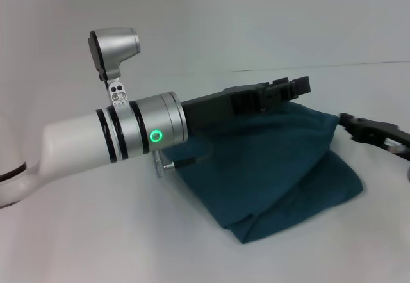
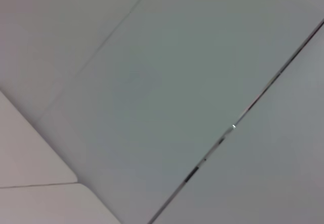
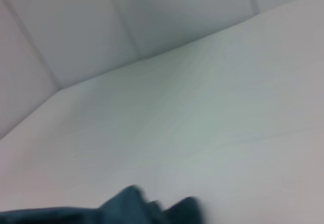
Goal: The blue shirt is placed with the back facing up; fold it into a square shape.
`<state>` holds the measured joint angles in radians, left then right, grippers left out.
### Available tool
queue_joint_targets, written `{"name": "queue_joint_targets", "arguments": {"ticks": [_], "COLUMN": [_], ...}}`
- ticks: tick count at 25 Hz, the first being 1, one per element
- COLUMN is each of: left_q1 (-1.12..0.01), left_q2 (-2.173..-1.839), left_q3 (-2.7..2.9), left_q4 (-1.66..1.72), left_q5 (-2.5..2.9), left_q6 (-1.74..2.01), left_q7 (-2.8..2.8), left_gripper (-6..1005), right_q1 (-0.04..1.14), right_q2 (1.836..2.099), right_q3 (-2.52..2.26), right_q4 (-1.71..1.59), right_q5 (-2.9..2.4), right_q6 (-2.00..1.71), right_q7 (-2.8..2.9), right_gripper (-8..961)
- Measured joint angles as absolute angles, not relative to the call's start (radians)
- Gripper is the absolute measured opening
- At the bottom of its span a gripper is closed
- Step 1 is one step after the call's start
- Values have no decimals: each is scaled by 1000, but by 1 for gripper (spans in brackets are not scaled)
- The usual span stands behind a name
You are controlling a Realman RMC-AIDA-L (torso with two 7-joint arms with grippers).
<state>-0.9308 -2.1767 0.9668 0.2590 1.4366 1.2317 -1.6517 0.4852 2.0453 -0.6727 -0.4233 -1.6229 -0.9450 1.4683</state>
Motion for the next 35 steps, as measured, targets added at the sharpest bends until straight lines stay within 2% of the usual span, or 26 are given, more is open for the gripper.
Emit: {"name": "queue_joint_targets", "arguments": {"ticks": [6, 12, 17, 21, 27, 31, 35], "left_q1": [-881, -777, -715, -675, -622, -583, -557], "left_q2": [-2177, -2177, -2176, -2174, -2172, -2170, -2170], "left_q3": [963, 954, 944, 942, 941, 939, 932], "left_q4": [303, 383, 413, 432, 461, 467, 467], "left_q5": [1428, 1407, 1407, 1407, 1418, 1434, 1446], "left_q6": [1299, 1364, 1415, 1453, 1493, 1522, 1520], "left_q7": [-1649, -1640, -1606, -1557, -1509, -1440, -1402], "left_gripper": [601, 805, 910, 910, 910, 910, 910], "right_q1": [420, 401, 439, 508, 683, 746, 795], "right_q2": [2037, 2006, 1993, 1981, 1931, 1922, 1931], "right_q3": [-594, -574, -584, -585, -595, -601, -627], "right_q4": [-462, -478, -528, -579, -593, -604, -631], "right_q5": [-1623, -1627, -1679, -1792, -2041, -2147, -2247], "right_q6": [-966, -1105, -1169, -1177, -1166, -1162, -1130], "right_q7": [1469, 1472, 1550, 1663, 1919, 2029, 2153], "right_gripper": [7, 145, 226, 291, 372, 420, 462]}}
